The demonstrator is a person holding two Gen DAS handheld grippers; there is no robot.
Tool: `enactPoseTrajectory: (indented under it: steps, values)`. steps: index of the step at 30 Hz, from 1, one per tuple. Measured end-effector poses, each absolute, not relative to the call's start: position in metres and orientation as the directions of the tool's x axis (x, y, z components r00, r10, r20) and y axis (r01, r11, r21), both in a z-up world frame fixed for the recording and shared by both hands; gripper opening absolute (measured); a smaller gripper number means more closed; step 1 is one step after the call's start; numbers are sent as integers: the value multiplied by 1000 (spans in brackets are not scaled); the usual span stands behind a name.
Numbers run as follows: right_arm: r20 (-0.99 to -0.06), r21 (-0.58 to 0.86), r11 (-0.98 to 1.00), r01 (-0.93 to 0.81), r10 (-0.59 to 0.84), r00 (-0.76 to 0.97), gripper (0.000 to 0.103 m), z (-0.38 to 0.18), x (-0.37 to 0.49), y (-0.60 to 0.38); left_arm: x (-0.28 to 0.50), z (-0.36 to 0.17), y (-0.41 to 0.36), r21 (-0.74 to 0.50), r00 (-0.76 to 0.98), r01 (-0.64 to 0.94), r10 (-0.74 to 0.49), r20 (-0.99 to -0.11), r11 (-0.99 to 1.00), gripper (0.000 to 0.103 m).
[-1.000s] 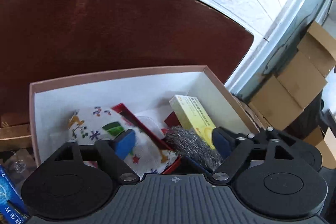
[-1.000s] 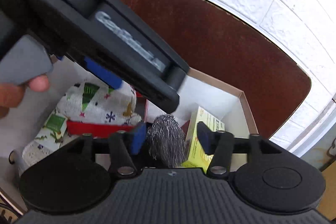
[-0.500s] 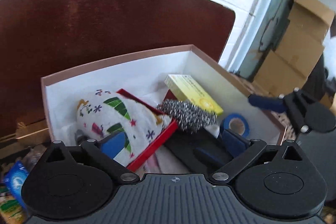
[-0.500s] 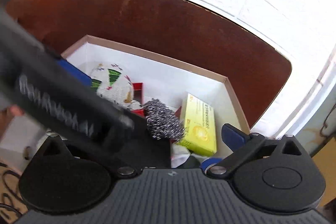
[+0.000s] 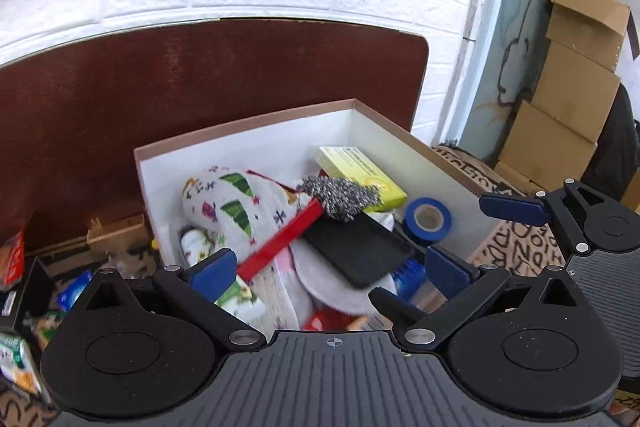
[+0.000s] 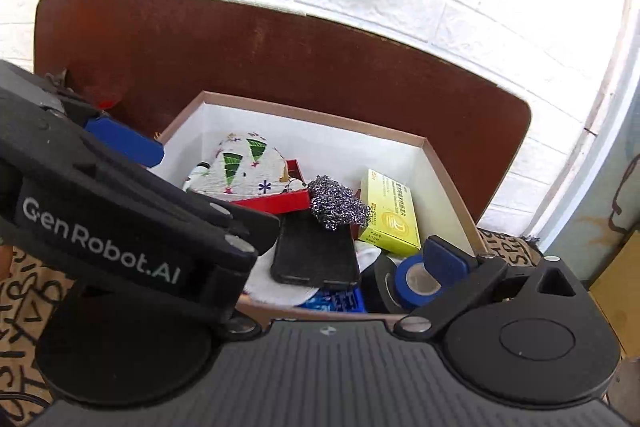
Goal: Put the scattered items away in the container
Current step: 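Withdraw the open left gripper from the cardboard box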
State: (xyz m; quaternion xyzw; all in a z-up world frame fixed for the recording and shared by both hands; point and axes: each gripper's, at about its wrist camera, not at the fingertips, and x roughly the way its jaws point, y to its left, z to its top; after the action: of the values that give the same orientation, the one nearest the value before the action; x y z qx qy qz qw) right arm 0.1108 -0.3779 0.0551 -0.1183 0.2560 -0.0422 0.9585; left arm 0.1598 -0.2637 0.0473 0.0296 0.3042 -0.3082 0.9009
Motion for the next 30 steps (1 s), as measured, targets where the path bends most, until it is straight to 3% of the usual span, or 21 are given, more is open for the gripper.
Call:
enactPoseTrajectory:
  steps: [11,22,30]
  values:
    - [-443,-198,980,9,-97,891,103,61,63,-344,106,50,-226,-134,661,543,-520,-541,829,103]
    - [-420,-120,985,-127,66,905,103,22,26,-263,56,2,-126,-278,688,365,-459,-562,888,103]
    - [-427,-91,964,-249,188,884,103,1,26,-212,40,-13,-70,-249,732,295,-385,-561,923,103]
